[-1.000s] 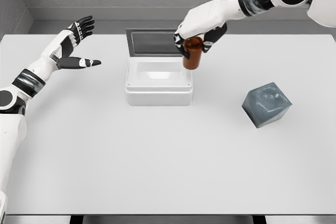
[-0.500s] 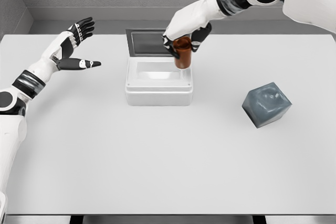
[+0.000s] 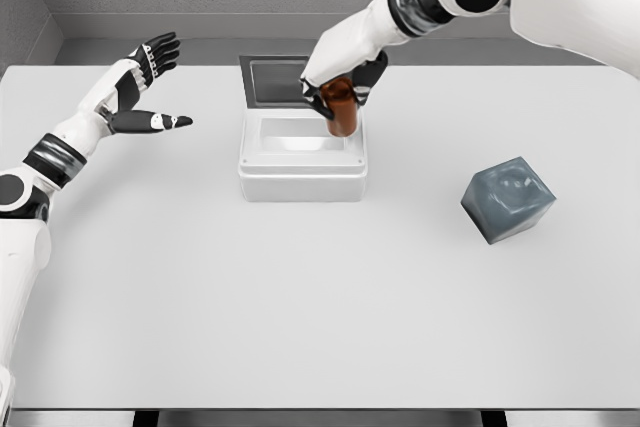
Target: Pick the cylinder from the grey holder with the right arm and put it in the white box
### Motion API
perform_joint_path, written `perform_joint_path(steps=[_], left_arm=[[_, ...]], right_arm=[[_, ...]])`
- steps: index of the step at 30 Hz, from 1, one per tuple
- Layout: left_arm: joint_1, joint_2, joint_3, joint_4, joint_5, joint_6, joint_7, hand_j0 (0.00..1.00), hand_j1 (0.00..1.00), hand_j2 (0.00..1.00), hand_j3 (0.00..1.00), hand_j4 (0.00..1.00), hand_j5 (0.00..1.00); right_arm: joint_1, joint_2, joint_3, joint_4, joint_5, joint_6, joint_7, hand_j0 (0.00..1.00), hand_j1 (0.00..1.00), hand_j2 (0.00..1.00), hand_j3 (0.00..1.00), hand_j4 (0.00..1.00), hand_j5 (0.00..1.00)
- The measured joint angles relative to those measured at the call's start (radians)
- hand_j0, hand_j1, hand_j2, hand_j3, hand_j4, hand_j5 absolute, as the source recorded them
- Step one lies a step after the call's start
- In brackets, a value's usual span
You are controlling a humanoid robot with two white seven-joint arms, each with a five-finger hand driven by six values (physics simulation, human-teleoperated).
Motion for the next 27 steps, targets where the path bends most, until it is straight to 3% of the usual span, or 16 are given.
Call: perform_joint_path(steps=[21,22,23,24,27], left_arm=[[0.002,0.0,0.0,0.0,0.0,-0.001,0.0,1.0,1.0,1.0,1.0,1.0,1.0],[0.002,0.0,0.0,0.0,0.0,-0.001,0.0,1.0,1.0,1.0,1.0,1.0,1.0],[0.002,0.0,0.0,0.0,0.0,-0.001,0.0,1.0,1.0,1.0,1.0,1.0,1.0],[0.002,0.0,0.0,0.0,0.0,-0.001,0.0,1.0,1.0,1.0,1.0,1.0,1.0],[0.002,0.0,0.0,0.0,0.0,-0.001,0.0,1.0,1.0,1.0,1.0,1.0,1.0]], right_arm=[[0.0,0.039,0.023,0.04,0.013,0.0,0.003,0.41,0.41,0.41,0.41,0.41,0.41],[0.0,0.04,0.023,0.043,0.014,0.0,0.003,0.51,0.51,0.51,0.51,0.51,0.51],[0.002,0.041,0.022,0.045,0.016,0.0,0.002,0.92,0.92,0.92,0.92,0.92,0.92],[0.002,0.041,0.021,0.045,0.016,0.0,0.0,1.0,1.0,1.0,1.0,1.0,1.0],[0.0,0.043,0.019,0.042,0.018,0.0,-0.003,1.0,1.0,1.0,1.0,1.0,1.0]])
